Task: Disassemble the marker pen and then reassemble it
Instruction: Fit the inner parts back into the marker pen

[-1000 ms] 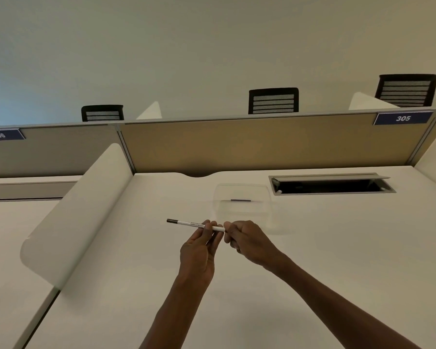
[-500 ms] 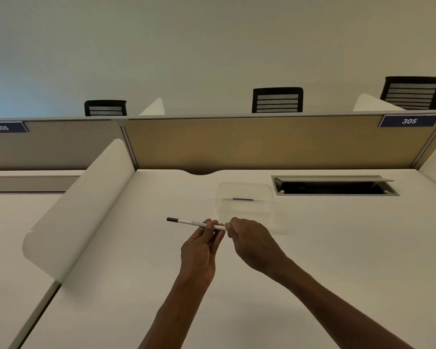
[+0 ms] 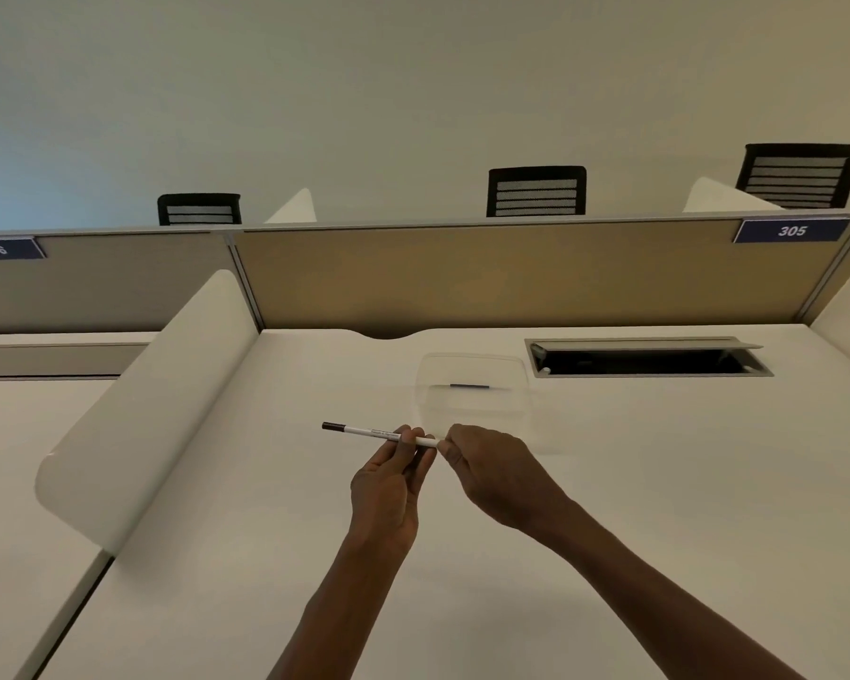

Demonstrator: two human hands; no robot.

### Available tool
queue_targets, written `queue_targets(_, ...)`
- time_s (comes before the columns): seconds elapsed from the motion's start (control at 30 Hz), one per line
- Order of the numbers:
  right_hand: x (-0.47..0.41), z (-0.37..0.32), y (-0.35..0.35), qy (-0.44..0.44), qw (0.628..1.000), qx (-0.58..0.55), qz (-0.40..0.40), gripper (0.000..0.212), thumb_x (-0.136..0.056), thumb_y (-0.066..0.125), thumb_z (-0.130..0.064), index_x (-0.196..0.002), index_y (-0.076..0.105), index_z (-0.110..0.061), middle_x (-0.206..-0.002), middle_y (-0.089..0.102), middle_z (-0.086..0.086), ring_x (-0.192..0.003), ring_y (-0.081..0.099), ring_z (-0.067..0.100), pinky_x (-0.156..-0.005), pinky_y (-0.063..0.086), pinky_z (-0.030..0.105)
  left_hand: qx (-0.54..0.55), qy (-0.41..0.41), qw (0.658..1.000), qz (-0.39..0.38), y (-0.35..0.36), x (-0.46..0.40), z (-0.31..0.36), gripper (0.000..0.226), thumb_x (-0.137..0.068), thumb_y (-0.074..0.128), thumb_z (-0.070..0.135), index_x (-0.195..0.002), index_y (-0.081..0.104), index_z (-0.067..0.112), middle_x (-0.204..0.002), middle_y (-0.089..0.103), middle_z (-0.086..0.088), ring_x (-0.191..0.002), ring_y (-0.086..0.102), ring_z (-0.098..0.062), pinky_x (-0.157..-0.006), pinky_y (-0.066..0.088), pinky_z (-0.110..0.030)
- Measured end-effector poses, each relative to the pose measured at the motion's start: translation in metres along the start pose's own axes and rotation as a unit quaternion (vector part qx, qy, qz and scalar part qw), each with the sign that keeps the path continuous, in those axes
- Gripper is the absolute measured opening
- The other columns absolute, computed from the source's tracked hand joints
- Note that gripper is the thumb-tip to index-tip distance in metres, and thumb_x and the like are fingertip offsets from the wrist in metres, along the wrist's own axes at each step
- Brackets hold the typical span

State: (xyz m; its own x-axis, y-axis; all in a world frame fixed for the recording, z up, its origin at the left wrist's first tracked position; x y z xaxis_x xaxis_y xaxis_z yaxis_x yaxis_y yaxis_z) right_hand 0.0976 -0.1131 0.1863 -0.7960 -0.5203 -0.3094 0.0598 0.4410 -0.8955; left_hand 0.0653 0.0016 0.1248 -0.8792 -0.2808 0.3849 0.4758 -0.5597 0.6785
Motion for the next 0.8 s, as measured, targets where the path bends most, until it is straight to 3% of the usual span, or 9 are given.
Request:
queue_targets(0.07,-0.001,0.0,0.004,0.022,0.999,-0.037,-0.007,0.032,-0.102,0.035,-0.033,-0.077,0.044,-0.017,-0.063,0.046,-0.005,-0.056,0.043,0.016,-0.054,0.035,0.032,0.001,-0.002,1.0,-0.002,0.001,0.0,-0.001,0.023,-0.091,0.059,0.004,-0.11,0.064,-0.007,-0.093,0.074,-0.017,-0.084,0.074,-0.023,-0.078,0.06,-0.034)
queue_targets(0.13,-0.001,0.011,0.01,0.113,0.972,-0.204,-0.016,0.036,-0.102,0.039,-0.026,-0.067,0.046,-0.017,-0.057,0.045,-0.005,-0.051,0.039,0.012,-0.053,0.034,0.031,0.001,-0.002,1.0,-0.004,0.002,0.0,-0.002,0.023,-0.092,0.057,0.003,-0.111,0.064,-0.008,-0.093,0.074,-0.017,-0.082,0.074,-0.022,-0.077,0.06,-0.033)
queue_targets(0.23,0.01,0.018,0.033,0.272,0.822,-0.497,-0.05,0.037,-0.098,0.039,-0.02,-0.062,0.043,-0.016,-0.051,0.037,-0.002,-0.043,0.026,0.011,-0.043,0.023,0.026,-0.005,-0.002,1.0,-0.005,0.002,0.0,-0.002,0.022,-0.092,0.056,0.002,-0.11,0.064,-0.007,-0.087,0.075,-0.014,-0.079,0.074,-0.02,-0.073,0.061,-0.03)
queue_targets(0.3,0.015,0.013,0.042,0.314,0.755,-0.57,-0.082,0.034,-0.098,0.037,-0.021,-0.064,0.043,-0.016,-0.051,0.033,-0.002,-0.043,0.02,0.011,-0.042,0.017,0.023,-0.007,0.0,1.0,-0.005,0.0,0.001,-0.001,0.021,-0.092,0.056,0.002,-0.11,0.063,-0.007,-0.086,0.075,-0.013,-0.078,0.074,-0.019,-0.072,0.061,-0.029)
queue_targets(0.37,0.012,0.012,0.038,0.3,0.79,-0.529,-0.083,0.035,-0.098,0.038,-0.023,-0.065,0.046,-0.015,-0.051,0.037,-0.002,-0.043,0.025,0.011,-0.042,0.021,0.024,-0.002,0.004,1.0,-0.001,-0.001,0.001,-0.001,0.023,-0.092,0.056,0.002,-0.112,0.063,-0.008,-0.093,0.073,-0.016,-0.08,0.074,-0.02,-0.075,0.061,-0.031)
queue_targets(0.5,0.0,0.004,0.009,0.114,0.985,-0.128,-0.031,0.037,-0.101,0.035,-0.035,-0.074,0.05,-0.015,-0.062,0.052,-0.001,-0.054,0.046,0.016,-0.055,0.04,0.036,-0.005,0.007,1.0,0.0,-0.002,0.0,0.002,0.022,-0.092,0.057,0.003,-0.111,0.064,-0.007,-0.099,0.071,-0.018,-0.082,0.074,-0.021,-0.078,0.06,-0.033)
queue_targets(0.67,0.0,-0.01,0.003,-0.008,1.0,0.019,0.009,0.035,-0.101,0.029,-0.037,-0.077,0.045,-0.016,-0.063,0.047,-0.003,-0.051,0.042,0.018,-0.05,0.039,0.035,-0.008,0.0,1.0,-0.002,-0.002,0.002,0.003,0.018,-0.092,0.057,0.005,-0.105,0.067,-0.003,-0.096,0.073,-0.017,-0.083,0.073,-0.023,-0.073,0.061,-0.031)
queue_targets(0.73,-0.002,-0.007,0.004,0.031,0.998,-0.046,0.013,0.038,-0.101,0.03,-0.036,-0.073,0.047,-0.016,-0.06,0.047,-0.004,-0.052,0.043,0.017,-0.053,0.039,0.036,-0.004,-0.004,1.0,0.0,-0.001,0.003,0.001,0.018,-0.092,0.057,0.004,-0.105,0.066,-0.004,-0.098,0.071,-0.017,-0.084,0.073,-0.023,-0.071,0.061,-0.03)
queue_targets(0.8,-0.001,0.001,0.01,0.137,0.962,-0.238,0.004,0.04,-0.102,0.037,-0.027,-0.065,0.047,-0.016,-0.055,0.047,-0.003,-0.05,0.042,0.014,-0.054,0.037,0.034,0.002,-0.006,1.0,-0.002,-0.002,0.003,0.001,0.016,-0.093,0.056,0.003,-0.103,0.066,-0.004,-0.097,0.071,-0.016,-0.082,0.073,-0.022,-0.069,0.061,-0.029)
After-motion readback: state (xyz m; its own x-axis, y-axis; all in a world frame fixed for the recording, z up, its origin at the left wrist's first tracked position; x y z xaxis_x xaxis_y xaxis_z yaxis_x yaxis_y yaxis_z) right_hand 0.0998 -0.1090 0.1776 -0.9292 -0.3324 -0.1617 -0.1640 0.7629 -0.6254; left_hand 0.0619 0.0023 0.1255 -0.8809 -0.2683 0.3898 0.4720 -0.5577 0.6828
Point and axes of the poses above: each hand's wrist, its own x-axis away from the middle knuckle, its own y-axis out of the palm, z = x × y, the point moved 9 cm from there along -x, towards the middle knuckle
